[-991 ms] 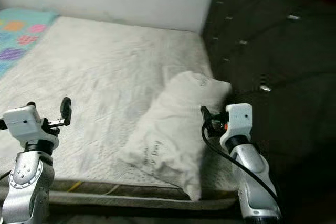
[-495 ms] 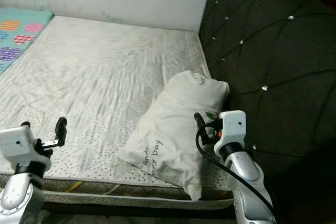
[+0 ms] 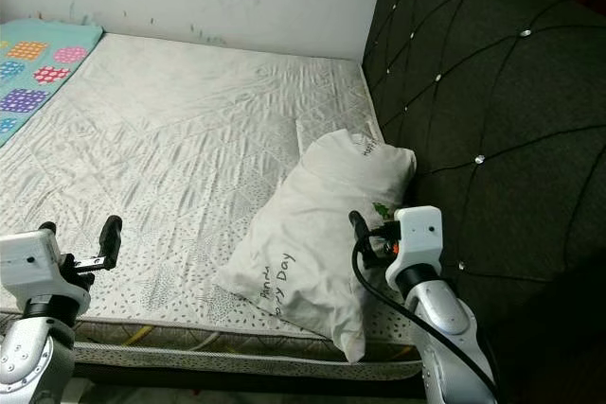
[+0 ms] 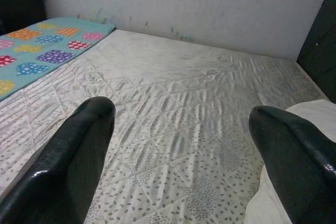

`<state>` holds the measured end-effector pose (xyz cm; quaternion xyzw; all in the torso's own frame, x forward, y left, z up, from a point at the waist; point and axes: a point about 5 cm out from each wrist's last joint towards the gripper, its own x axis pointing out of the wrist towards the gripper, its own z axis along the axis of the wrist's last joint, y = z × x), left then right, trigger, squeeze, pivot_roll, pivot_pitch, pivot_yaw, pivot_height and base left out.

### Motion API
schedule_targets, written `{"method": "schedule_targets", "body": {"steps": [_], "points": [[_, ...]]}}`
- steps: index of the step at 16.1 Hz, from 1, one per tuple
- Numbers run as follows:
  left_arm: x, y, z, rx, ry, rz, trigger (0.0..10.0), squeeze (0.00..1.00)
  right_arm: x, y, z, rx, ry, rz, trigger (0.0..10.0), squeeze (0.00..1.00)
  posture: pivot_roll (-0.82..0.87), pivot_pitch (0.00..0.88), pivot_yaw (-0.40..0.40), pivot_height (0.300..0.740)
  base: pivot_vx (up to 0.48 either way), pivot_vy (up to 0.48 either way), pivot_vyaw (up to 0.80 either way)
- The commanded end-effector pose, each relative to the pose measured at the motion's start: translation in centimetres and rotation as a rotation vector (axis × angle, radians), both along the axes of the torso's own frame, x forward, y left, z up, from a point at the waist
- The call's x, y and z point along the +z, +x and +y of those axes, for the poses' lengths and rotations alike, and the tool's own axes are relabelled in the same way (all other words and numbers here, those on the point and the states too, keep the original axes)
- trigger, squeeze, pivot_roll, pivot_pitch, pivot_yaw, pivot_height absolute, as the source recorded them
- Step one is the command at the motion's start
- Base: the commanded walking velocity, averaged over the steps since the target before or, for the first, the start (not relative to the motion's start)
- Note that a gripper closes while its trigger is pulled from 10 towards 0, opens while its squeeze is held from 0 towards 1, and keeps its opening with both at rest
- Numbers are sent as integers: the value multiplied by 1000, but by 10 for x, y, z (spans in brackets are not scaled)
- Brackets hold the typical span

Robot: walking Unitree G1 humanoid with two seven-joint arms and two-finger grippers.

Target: Clean up the room

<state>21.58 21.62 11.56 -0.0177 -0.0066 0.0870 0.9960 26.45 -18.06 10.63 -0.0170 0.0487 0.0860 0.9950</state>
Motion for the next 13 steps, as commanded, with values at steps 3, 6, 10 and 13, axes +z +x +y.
{"method": "schedule_targets", "body": {"steps": [3, 6, 10, 13], "points": [[4, -2, -3, -3, 0, 2, 10000, 0, 3, -3, -2, 20, -30, 8, 10000, 0, -43, 0, -82, 740, 0, 0, 0], [5, -2, -3, 2, 1, 5, 10000, 0, 2, -3, -2, 30, -37, 17, 10000, 0, -40, 0, -84, 704, 0, 0, 0], [6, -1, -3, 24, 5, -2, 10000, 0, 2, -1, -2, 44, -43, 19, 10000, 0, -39, 0, -91, 704, 0, 0, 0], [5, -1, -2, 37, -3, 1, 10000, 0, 2, 0, -3, 55, -54, 20, 10000, 0, -40, 0, -97, 704, 0, 0, 0]]}}
